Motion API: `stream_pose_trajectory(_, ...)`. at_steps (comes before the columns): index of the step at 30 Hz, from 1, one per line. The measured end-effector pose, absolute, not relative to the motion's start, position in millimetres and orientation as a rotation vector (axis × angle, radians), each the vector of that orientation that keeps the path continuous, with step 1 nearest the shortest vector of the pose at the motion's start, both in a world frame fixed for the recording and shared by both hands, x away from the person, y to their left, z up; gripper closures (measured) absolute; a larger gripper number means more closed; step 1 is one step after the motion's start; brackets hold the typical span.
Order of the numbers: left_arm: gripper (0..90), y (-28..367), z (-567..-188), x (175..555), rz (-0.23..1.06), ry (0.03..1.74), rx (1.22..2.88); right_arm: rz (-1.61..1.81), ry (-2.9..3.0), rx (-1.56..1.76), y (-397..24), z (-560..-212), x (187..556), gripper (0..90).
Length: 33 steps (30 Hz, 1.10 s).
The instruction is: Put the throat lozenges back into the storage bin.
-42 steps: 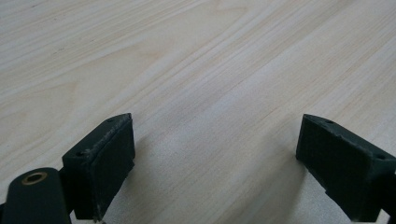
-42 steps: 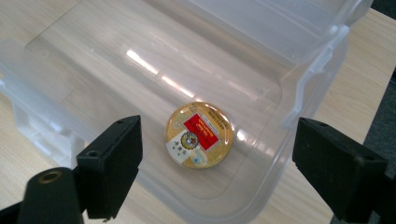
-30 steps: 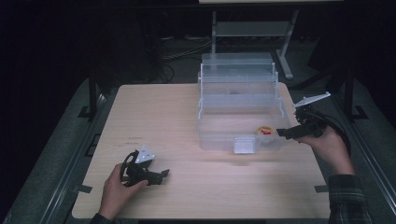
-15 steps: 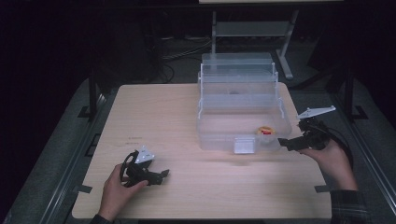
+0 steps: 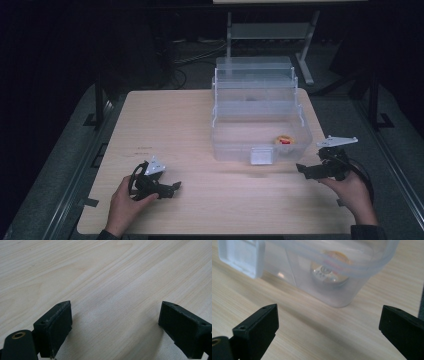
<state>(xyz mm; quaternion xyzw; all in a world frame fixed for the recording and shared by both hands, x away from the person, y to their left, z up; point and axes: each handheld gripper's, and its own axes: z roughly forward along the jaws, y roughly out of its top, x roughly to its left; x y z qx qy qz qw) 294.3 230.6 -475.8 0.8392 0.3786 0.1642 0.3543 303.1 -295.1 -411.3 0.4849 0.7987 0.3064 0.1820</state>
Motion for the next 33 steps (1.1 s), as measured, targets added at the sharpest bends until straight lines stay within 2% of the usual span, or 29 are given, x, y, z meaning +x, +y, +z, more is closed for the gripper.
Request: stream_pose_trajectory(33, 10.9, 230.4, -475.9, 294.0, 0.425, 0.982, 2.166, 0.817, 2.218, 1.379, -295.5, -474.8, 259.8, 2.2)
